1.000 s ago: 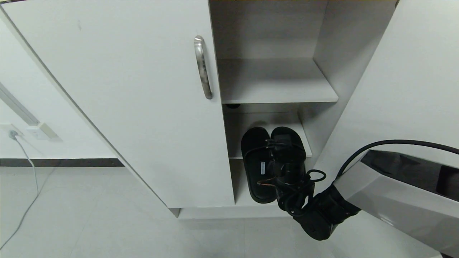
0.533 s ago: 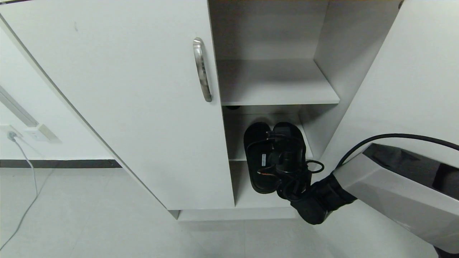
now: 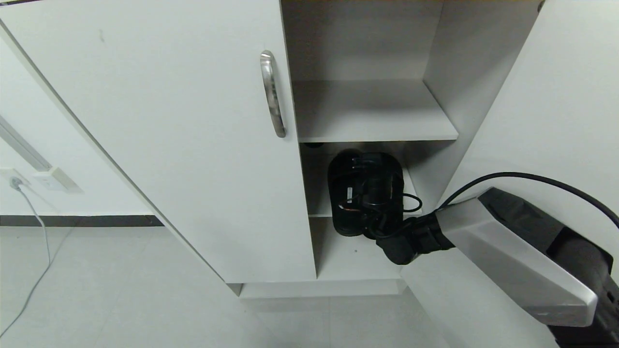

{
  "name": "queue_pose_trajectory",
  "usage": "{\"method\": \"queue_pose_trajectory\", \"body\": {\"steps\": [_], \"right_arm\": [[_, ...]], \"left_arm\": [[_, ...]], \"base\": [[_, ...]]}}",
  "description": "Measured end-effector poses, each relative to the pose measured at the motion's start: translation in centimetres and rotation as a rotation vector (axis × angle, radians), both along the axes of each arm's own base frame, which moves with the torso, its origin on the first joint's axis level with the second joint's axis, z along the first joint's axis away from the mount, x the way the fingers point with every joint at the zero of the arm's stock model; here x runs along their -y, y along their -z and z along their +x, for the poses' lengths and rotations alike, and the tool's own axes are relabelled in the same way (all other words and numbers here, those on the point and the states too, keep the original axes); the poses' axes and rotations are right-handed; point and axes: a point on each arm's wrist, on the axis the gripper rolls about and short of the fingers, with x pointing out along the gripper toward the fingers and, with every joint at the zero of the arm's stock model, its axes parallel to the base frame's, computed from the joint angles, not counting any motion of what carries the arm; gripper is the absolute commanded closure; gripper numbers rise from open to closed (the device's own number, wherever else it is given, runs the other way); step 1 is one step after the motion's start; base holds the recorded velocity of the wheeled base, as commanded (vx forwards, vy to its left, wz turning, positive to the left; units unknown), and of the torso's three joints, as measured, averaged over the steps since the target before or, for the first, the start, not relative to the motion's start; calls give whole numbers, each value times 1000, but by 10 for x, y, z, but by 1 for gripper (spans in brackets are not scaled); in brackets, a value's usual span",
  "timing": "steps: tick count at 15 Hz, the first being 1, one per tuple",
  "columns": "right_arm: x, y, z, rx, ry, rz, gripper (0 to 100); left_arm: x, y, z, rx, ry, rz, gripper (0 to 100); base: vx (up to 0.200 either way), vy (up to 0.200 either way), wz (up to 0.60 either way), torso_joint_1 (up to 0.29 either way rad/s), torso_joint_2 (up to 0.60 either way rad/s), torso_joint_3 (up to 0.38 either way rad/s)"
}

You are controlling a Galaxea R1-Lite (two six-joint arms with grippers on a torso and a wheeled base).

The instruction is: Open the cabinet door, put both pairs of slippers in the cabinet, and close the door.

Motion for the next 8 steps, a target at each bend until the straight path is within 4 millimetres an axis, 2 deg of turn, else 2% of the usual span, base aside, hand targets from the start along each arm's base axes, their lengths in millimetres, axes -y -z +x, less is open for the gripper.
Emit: {"method": "queue_pose_trajectory", "body": {"steps": [6, 8], "right_arm": [[-3, -14, 19, 14, -3, 13, 100], [-5, -13, 23, 14, -1, 13, 100]], "left_arm": [[-1, 0, 0, 0, -28, 0, 100], [-1, 0, 0, 0, -28, 0, 100]], "base": [[0, 0, 0, 0, 0, 0], [0, 0, 0, 0, 0, 0]]}}
